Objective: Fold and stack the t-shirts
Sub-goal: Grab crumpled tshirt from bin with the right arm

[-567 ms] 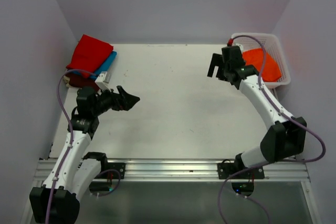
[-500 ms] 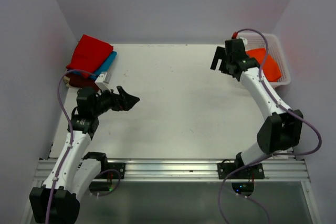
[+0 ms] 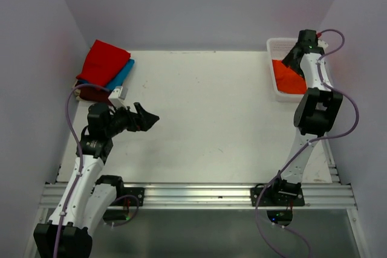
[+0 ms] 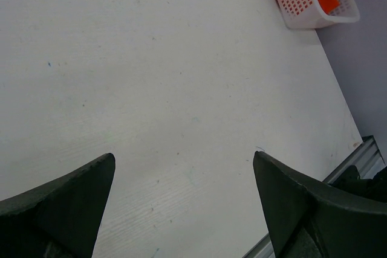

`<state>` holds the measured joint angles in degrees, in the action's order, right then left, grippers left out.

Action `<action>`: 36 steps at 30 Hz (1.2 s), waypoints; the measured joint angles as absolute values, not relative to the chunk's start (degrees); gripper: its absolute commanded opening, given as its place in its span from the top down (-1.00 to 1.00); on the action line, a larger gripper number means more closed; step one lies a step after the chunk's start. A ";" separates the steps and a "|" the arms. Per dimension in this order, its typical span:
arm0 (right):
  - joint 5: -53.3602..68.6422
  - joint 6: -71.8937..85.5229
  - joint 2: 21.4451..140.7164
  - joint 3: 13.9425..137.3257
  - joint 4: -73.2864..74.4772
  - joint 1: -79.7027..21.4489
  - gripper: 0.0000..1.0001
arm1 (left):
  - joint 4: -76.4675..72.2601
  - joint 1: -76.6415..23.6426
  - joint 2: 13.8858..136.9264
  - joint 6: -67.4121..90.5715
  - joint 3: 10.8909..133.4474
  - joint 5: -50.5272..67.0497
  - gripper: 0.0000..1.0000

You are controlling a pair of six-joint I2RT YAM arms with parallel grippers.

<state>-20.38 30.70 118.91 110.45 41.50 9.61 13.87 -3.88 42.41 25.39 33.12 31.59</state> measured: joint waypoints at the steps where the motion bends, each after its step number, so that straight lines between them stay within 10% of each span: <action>1: -20.88 31.05 120.62 111.44 42.41 10.37 -0.96 | 14.28 -3.88 42.33 25.28 33.12 31.51 -1.00; 13: -23.64 32.53 139.04 124.64 47.29 15.94 -0.80 | 17.72 -3.88 40.32 24.40 33.12 29.74 -1.00; 16: -23.68 32.32 141.91 126.96 47.72 16.69 -0.39 | 18.37 -3.88 39.72 24.40 33.12 29.36 -1.00; 21: -22.37 30.39 142.34 127.96 46.63 16.88 0.97 | 19.03 -3.88 39.29 24.38 33.12 28.86 -1.00; 36: 2.98 32.99 107.63 83.50 9.34 16.86 1.00 | 18.94 -3.88 38.92 24.45 33.12 28.73 -1.00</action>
<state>2.98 32.99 107.63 83.50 9.34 16.86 18.94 -3.88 38.92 24.45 33.12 28.73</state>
